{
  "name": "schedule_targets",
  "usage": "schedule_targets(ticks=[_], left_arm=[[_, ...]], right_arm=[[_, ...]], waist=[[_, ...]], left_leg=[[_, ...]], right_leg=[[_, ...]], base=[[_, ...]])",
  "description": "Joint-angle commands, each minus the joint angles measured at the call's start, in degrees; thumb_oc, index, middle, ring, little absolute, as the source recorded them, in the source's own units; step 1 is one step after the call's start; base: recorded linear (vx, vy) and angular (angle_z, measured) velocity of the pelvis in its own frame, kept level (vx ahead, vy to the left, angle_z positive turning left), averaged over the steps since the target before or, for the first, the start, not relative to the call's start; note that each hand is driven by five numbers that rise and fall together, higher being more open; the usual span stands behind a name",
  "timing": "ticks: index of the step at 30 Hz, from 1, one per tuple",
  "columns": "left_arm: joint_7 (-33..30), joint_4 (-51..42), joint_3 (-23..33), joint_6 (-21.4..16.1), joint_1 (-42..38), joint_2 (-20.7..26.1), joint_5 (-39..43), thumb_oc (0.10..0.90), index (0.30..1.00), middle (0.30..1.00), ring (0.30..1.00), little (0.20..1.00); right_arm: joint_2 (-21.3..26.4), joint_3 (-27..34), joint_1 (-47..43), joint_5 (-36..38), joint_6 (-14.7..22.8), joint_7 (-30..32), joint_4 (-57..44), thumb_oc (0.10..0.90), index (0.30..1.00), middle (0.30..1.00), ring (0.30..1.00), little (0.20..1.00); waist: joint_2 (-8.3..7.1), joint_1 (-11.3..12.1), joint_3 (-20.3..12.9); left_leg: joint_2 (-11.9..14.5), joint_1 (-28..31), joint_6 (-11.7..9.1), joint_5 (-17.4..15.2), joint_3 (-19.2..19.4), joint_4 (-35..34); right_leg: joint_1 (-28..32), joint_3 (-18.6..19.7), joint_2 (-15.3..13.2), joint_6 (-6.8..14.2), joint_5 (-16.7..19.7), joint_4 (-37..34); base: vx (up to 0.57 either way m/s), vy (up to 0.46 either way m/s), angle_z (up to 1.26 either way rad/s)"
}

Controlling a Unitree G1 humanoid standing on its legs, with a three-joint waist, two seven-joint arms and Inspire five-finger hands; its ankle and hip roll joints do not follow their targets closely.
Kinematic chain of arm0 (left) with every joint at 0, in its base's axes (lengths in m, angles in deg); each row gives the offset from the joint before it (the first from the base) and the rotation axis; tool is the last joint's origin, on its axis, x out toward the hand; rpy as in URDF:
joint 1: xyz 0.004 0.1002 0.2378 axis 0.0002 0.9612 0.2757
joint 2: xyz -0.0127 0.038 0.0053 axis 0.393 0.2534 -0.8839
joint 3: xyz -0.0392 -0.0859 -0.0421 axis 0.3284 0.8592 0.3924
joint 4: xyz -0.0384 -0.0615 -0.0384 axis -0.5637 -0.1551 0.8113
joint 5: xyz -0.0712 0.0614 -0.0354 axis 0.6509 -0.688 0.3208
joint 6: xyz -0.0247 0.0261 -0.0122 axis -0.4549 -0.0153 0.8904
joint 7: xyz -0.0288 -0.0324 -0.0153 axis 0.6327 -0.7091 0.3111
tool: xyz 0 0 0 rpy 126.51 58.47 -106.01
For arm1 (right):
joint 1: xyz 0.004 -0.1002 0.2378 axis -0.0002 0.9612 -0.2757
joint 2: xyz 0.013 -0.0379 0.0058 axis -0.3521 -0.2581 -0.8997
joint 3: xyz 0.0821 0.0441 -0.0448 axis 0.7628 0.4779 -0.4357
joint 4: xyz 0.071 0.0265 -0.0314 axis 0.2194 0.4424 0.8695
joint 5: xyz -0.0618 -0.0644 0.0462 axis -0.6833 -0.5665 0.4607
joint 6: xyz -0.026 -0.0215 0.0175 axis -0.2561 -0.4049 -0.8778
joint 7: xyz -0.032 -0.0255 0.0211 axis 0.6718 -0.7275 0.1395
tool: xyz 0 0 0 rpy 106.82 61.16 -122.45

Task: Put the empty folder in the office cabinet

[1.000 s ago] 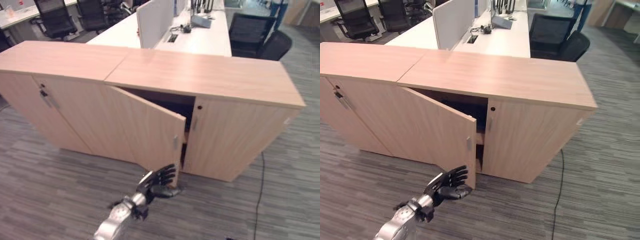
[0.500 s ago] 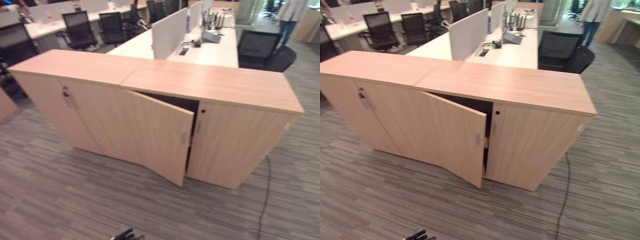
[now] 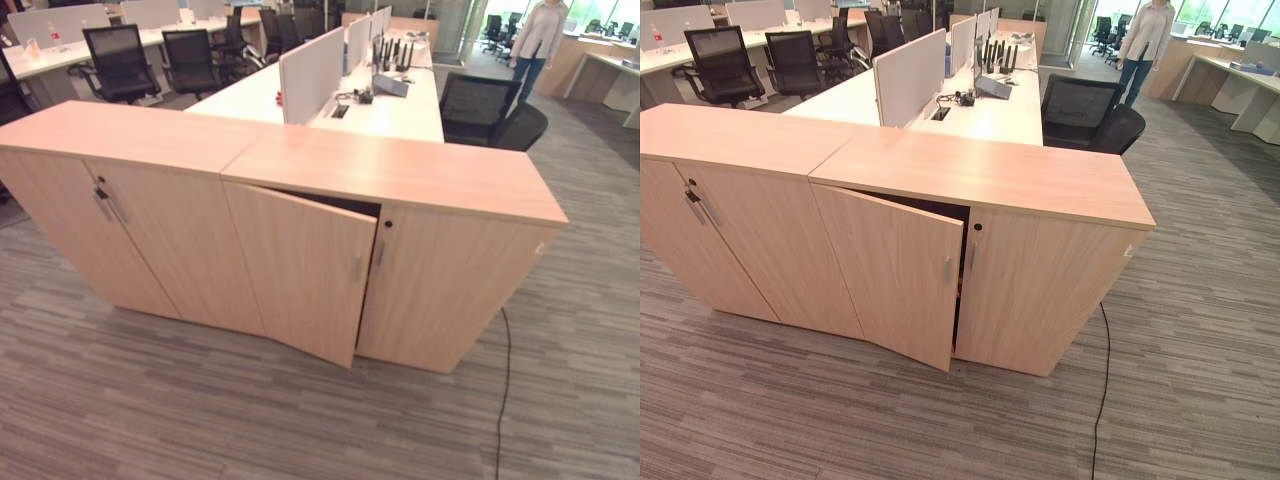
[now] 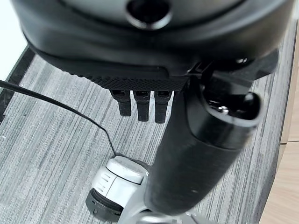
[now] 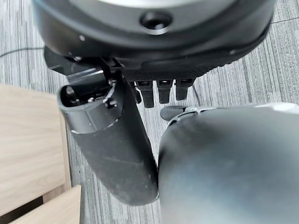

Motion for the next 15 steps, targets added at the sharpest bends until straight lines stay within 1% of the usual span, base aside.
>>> schedule_targets(ticks=[1,3,4,8,9,12,15], left_arm=[[0.48,-1.12,-2.50,-2.81,-6.26,-2.30,-1.29,0.800,0.900,0.900,0.900,0.900],[0.43,-1.83,-3.48,-2.98,-6.69,-2.28,-1.97,0.800,0.900,0.900,0.900,0.900],[0.76,-3.36,-5.38,-3.23,-7.31,-2.32,-2.42,0.800,0.900,0.900,0.900,0.900],[1.54,-5.53,-9.07,-3.49,-8.21,-2.31,-4.22,0.800,0.900,0.900,0.900,0.900],[1.87,-6.11,-10.59,-3.41,-8.55,-2.37,-5.31,0.800,0.900,0.900,0.900,0.900],[2.28,-5.50,-11.81,-3.26,-8.68,-2.59,-6.83,0.800,0.900,0.900,0.900,0.900],[2.48,-3.86,-11.38,-2.88,-8.68,-2.82,-7.20,0.800,0.900,0.900,0.900,0.900]], right_arm=[[1.09,-2.13,-3.26,-2.04,0.72,0.78,2.66,0.800,0.900,0.900,0.900,0.900],[1.18,-2.47,-3.25,-2.53,0.72,0.91,2.45,0.800,0.900,0.900,0.900,0.900],[1.38,-3.42,-3.22,-3.74,0.68,1.17,1.94,0.800,0.900,0.900,0.900,0.900],[1.67,-5.72,-3.48,-7.10,0.38,1.49,1.24,0.800,0.900,0.900,0.900,0.900],[1.79,-7.04,-3.73,-9.03,0.19,1.55,0.84,0.800,0.900,0.900,0.900,0.900],[1.88,-8.53,-3.91,-11.23,-0.01,1.63,0.25,0.800,0.900,0.900,0.900,0.900],[1.96,-8.66,-3.78,-11.56,-0.06,1.41,0.01,0.800,0.900,0.900,0.900,0.900]], waist=[[1.89,-0.45,1.86],[1.94,-0.58,1.81],[2.01,-0.93,1.51],[2.01,-1.61,1.35],[2.04,-1.81,1.35],[2.04,-2.05,1.37],[2.08,-2.17,1.34]], left_leg=[[-0.30,0.09,-0.55,-2.15,1.88,-1.85],[-0.22,0.30,-0.53,-2.27,2.03,-1.85],[-0.05,0.39,-0.54,-2.43,2.39,-1.85],[0.32,0.50,-0.52,-2.60,3.05,-1.85],[0.37,0.53,-0.48,-2.65,3.21,-1.85],[0.41,0.61,-0.42,-2.76,3.34,-1.85],[0.36,0.68,-0.42,-2.82,3.45,-1.85]], right_leg=[[3.13,-1.33,5.27,-0.96,-8.18,0.42],[3.17,-1.05,5.30,-0.94,-8.13,0.42],[3.18,-0.64,5.34,-0.87,-8.12,0.42],[3.15,-0.02,5.46,-0.78,-8.15,0.42],[3.11,0.21,5.49,-0.77,-8.09,0.42],[3.08,0.58,5.55,-0.78,-8.13,0.42],[3.18,0.82,5.56,-0.79,-8.23,0.42]], base=[[0.01,0.043,-0.05],[0.01,0.029,-0.10],[0.01,0.029,-0.11],[0.00,0.023,-0.11],[0.00,0.019,-0.13],[0.00,0.013,-0.11],[0.00,0.016,-0.07]])
